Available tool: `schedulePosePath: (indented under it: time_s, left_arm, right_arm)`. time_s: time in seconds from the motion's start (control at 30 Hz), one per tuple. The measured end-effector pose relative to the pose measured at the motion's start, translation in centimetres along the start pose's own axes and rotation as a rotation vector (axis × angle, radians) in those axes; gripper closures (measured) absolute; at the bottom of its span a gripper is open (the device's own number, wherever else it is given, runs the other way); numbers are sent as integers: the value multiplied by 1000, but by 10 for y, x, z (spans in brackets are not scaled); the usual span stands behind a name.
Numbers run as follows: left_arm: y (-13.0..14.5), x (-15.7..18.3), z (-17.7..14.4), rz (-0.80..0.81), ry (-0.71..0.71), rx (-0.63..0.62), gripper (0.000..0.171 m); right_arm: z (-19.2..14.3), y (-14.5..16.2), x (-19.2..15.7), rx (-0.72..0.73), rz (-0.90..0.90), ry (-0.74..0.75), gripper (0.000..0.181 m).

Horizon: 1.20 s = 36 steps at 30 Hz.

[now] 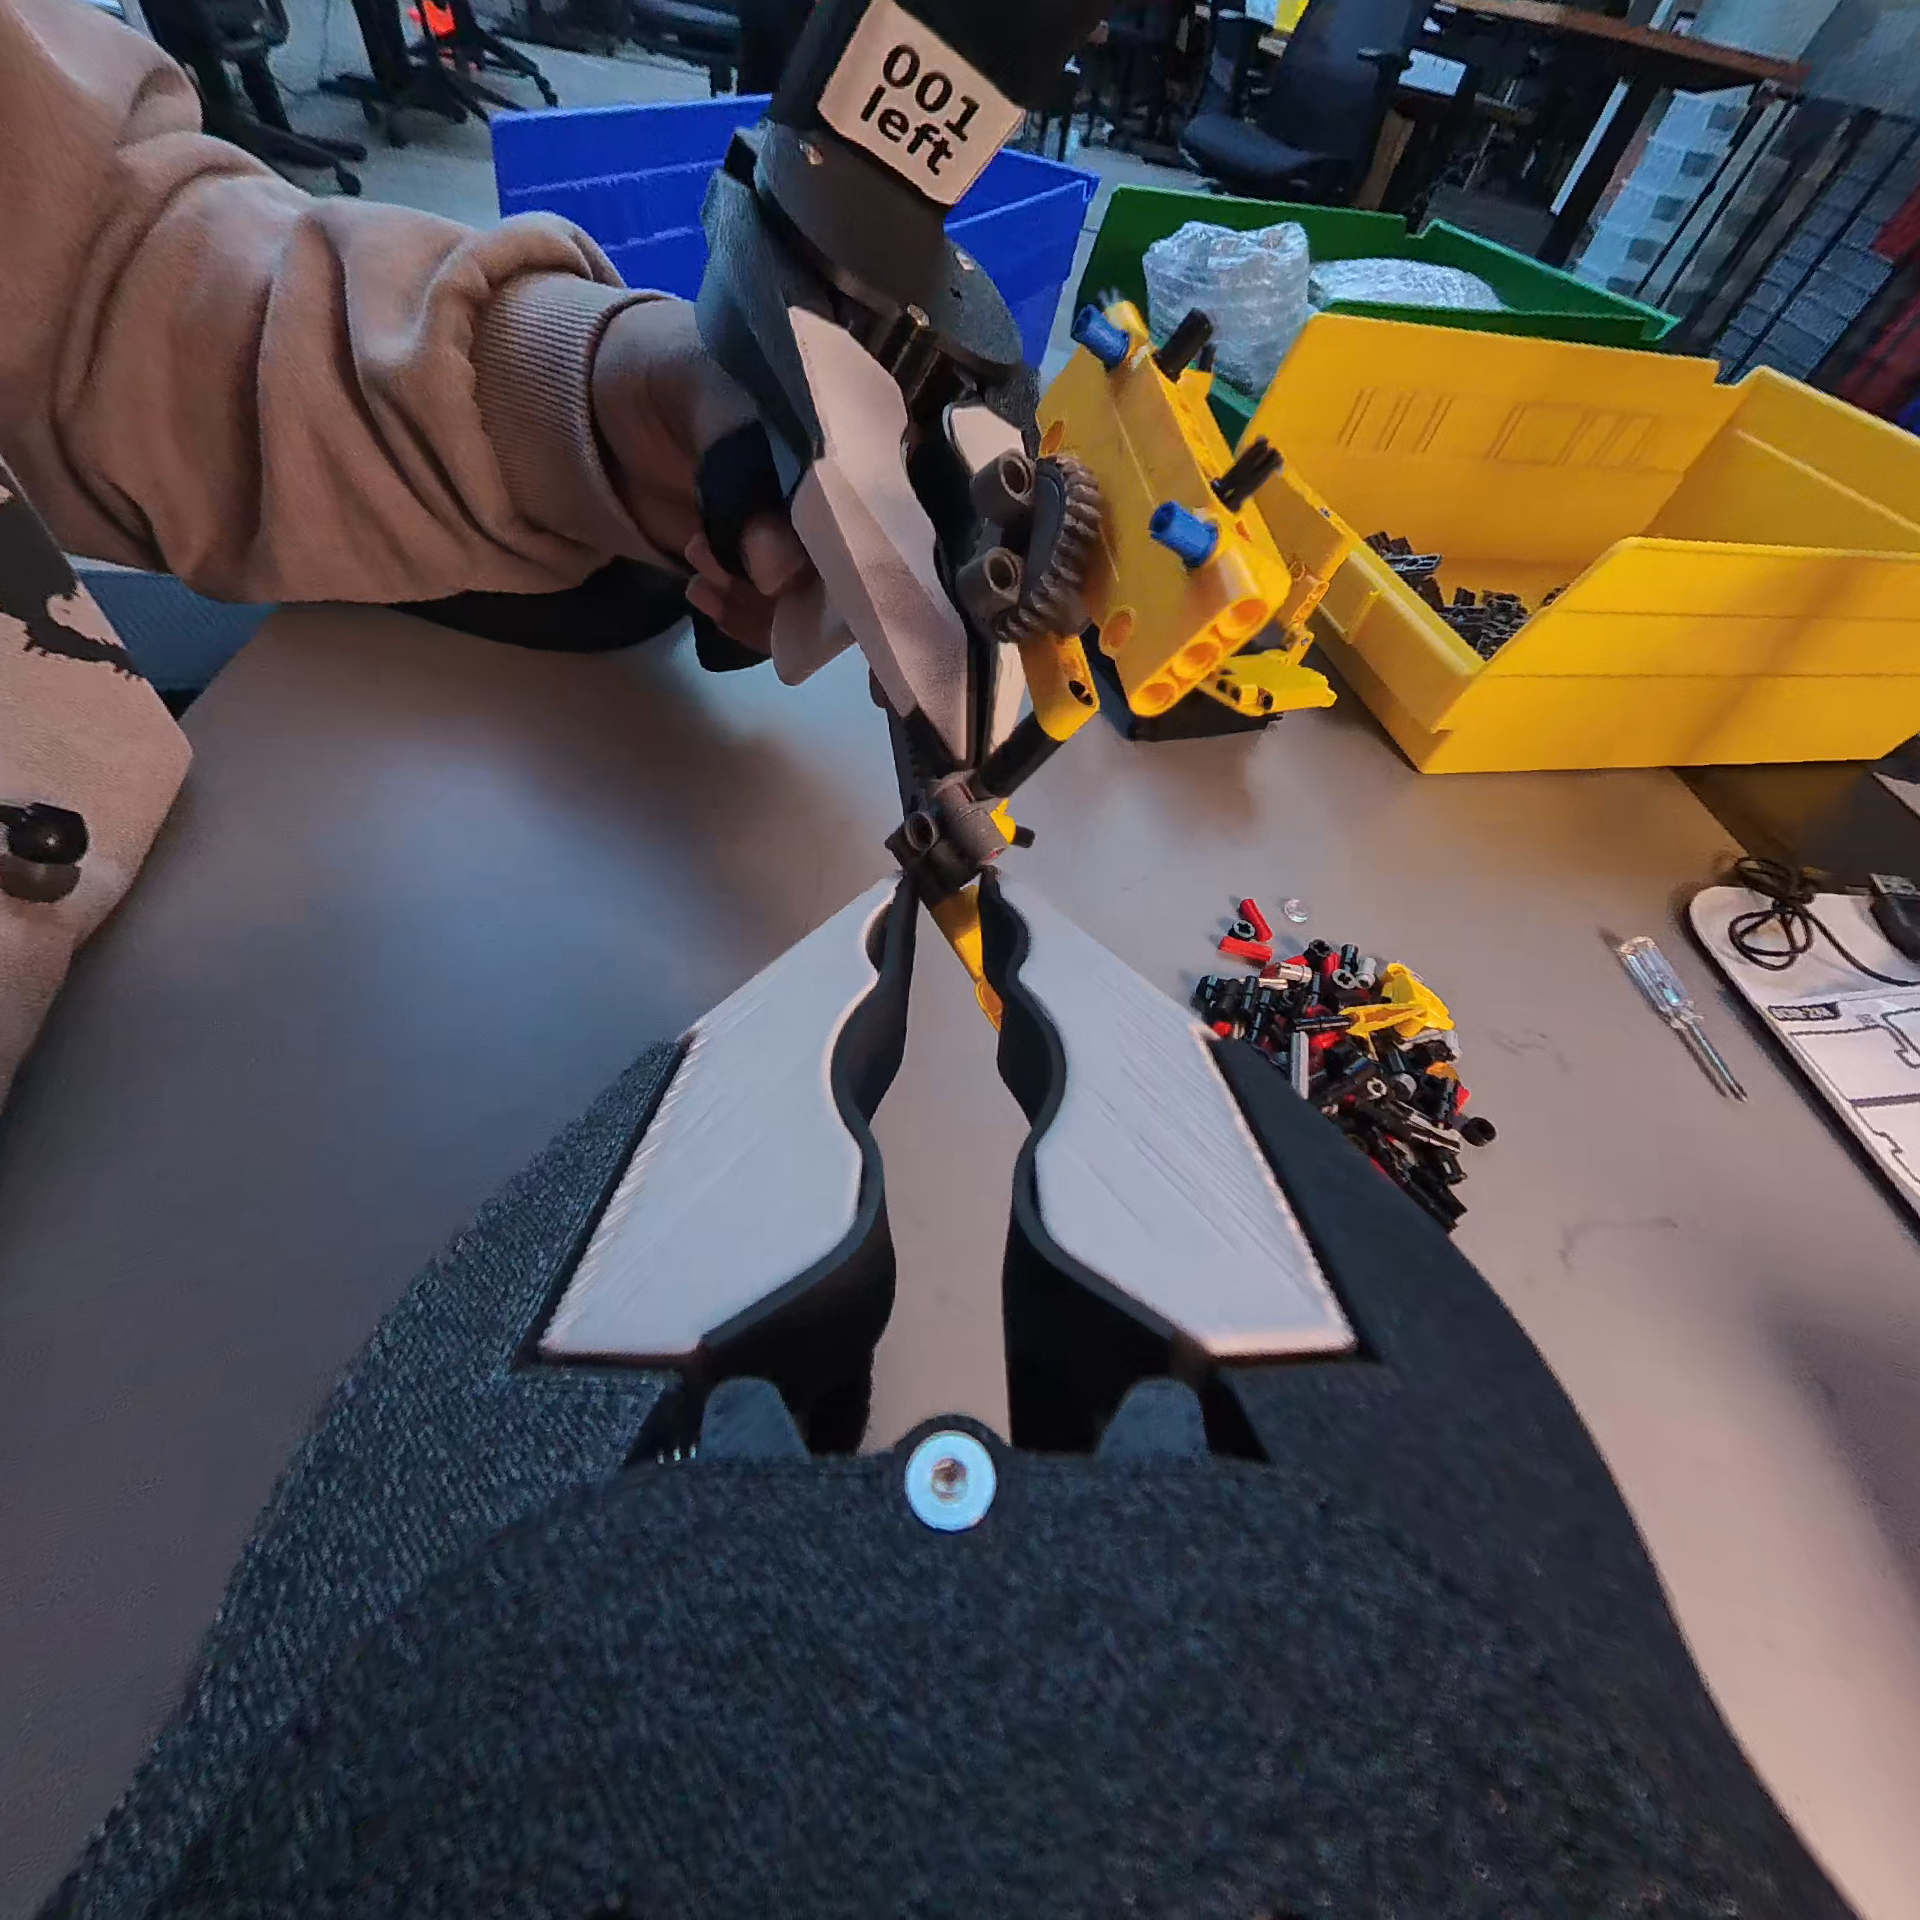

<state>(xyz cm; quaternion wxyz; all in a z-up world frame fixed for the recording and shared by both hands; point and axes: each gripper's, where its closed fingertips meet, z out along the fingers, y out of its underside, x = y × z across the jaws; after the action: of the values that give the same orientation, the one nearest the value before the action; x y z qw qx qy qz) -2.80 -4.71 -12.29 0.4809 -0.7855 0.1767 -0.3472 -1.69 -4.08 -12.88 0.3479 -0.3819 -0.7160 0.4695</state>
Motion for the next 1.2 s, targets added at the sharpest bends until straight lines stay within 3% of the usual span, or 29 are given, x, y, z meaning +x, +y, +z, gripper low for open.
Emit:
schedulePosePath:
  time_s: [0.07,0.27,0.4,0.5,0.53,0.57,0.67,0.8,0.93,1.1,1.2]
  left_arm:
    - [3,-6,-2,-8,-30,-14,171]
    - [2,-9,-5,-28,-23,-6,171]
    - [7,5,3,8,33,-38,171]
    - [14,19,10,52,87,-79,171]
    - [16,25,12,65,106,-91,171]
    - [18,28,14,81,119,-101,171]
    - [7,36,8,91,175,-35,171]
    - [-16,43,-6,105,223,106,161]
    - [-10,41,-5,117,195,49,167]
    - [11,51,3,220,191,-95,168]
    - [16,54,3,251,198,-119,168]
  right_arm:
    - [-3,-1,4,13,39,-1,181]
    - [-17,-16,26,120,121,90,180]
    - [-15,-21,29,138,202,82,128]
    - [-9,-34,12,177,284,-44,118]
    - [-6,-36,4,171,305,-96,125]
    - [-3,-37,-6,155,307,-154,145]
    - [-7,-44,-13,179,331,-215,153]
    - [-19,-60,-3,315,396,-218,155]
    - [-19,-56,-7,291,395,-245,155]
    - [-16,-39,-33,95,293,-343,152]
    - [-16,-38,-50,59,242,-399,158]
